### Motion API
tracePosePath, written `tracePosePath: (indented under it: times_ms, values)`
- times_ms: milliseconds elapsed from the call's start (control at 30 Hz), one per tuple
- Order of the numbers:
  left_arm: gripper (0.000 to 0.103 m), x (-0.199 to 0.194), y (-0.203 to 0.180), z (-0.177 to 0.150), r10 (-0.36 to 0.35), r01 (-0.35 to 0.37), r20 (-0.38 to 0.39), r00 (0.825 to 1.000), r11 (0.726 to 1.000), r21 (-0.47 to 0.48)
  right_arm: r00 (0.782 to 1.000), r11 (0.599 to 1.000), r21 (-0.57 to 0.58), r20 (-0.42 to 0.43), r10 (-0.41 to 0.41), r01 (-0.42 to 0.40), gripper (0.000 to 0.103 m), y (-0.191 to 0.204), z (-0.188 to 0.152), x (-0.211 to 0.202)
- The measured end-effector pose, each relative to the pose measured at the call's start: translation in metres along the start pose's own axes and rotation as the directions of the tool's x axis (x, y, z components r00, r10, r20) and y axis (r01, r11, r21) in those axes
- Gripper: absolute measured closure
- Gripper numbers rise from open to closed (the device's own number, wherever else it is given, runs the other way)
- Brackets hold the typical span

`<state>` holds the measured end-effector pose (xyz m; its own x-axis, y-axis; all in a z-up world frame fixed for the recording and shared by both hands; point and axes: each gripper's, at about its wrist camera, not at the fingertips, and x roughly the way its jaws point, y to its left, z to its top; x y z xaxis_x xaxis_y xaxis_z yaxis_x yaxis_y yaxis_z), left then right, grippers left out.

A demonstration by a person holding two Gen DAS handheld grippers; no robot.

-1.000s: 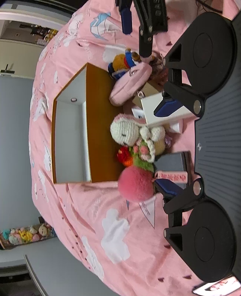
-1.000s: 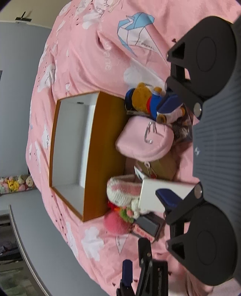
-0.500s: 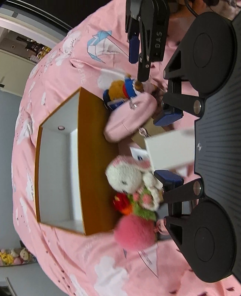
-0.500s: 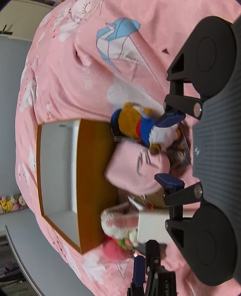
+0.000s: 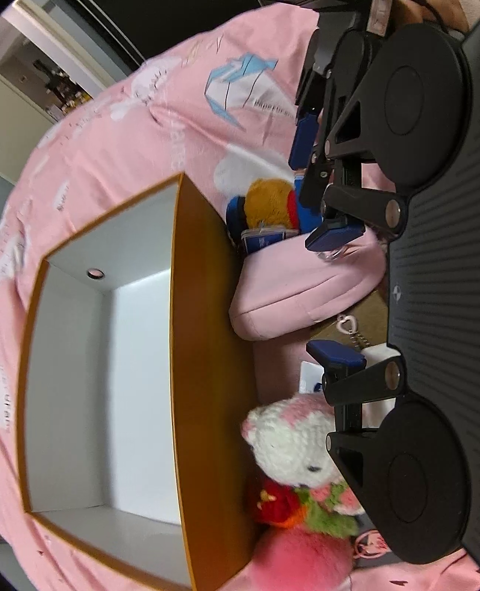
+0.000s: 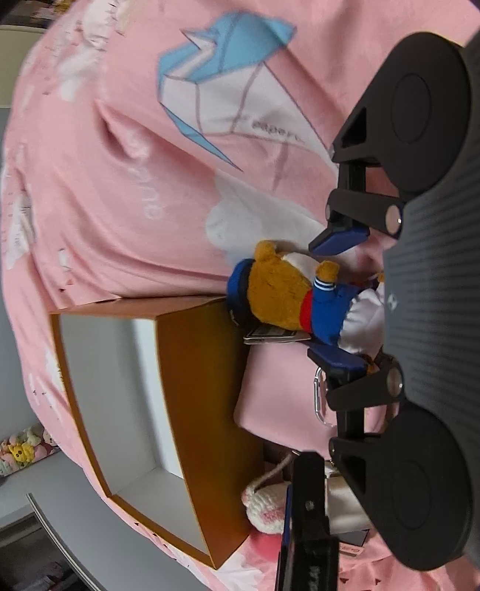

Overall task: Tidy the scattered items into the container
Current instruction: 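Close the left tool on the pink pouch while the right tool grips the Donald Duck plush, then carry the pouch with the left tool into the orange box while the right tool drops the plush there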

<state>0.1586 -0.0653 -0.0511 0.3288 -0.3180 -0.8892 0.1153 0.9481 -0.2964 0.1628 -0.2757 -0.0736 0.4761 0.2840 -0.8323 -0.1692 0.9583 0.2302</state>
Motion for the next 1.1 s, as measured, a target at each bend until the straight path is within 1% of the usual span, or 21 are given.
tracePosePath:
  times_ms: [133,400,433,467,533,567,667,733,867,1000,1100]
  values:
    - [0.041,0.019,0.001,0.008,0.016,-0.016,-0.048,0.999,1.000,-0.003,0.999,0.999,0.034,-0.033,0.029,-0.028,0.045,-0.007,0.002,0.015]
    - [0.041,0.036,-0.005,0.020,0.013,-0.012,-0.074,0.997,1.000,0.013,0.993,0.992,0.092,-0.071,0.097,-0.090,0.047,-0.017,0.004,0.036]
    - [0.045,0.038,-0.005,0.020,0.019,-0.018,-0.073,0.997,1.000,0.016,0.992,0.991,0.093,-0.073,0.100,-0.093,0.047,-0.017,0.004,0.037]
    - [0.051,0.039,-0.006,0.021,0.030,-0.029,-0.071,0.997,0.999,0.022,0.992,0.991,0.095,-0.073,0.104,-0.096,0.047,-0.017,0.004,0.038]
    - [0.057,0.039,-0.007,0.021,0.041,-0.040,-0.062,0.997,0.999,0.029,0.992,0.990,0.101,-0.071,0.108,-0.101,0.048,-0.017,0.004,0.039]
    - [0.061,0.038,-0.007,0.021,0.040,-0.039,-0.056,0.998,0.999,0.026,0.991,0.989,0.103,-0.069,0.110,-0.103,0.049,-0.018,0.004,0.040]
    - [0.067,0.033,-0.006,0.019,0.034,-0.034,-0.027,0.999,0.999,0.016,0.992,0.989,0.107,-0.062,0.108,-0.101,0.053,-0.015,0.002,0.037]
    - [0.069,0.026,-0.006,0.017,0.031,-0.031,0.000,1.000,0.999,0.011,0.994,0.991,0.101,-0.055,0.099,-0.093,0.055,-0.012,0.001,0.034]
    - [0.070,0.008,-0.007,0.012,0.026,-0.027,0.059,0.998,0.999,0.019,0.995,0.991,0.094,-0.019,0.097,-0.095,0.057,-0.006,-0.002,0.021]
    - [0.070,-0.014,-0.013,0.007,0.024,-0.031,0.119,0.993,0.998,0.059,0.996,0.993,0.075,0.026,0.085,-0.087,0.057,0.001,-0.004,-0.001]
    - [0.070,-0.035,-0.017,0.004,0.023,-0.038,0.168,0.986,0.995,0.091,0.995,0.995,0.060,0.067,0.077,-0.081,0.057,0.007,-0.007,-0.016]
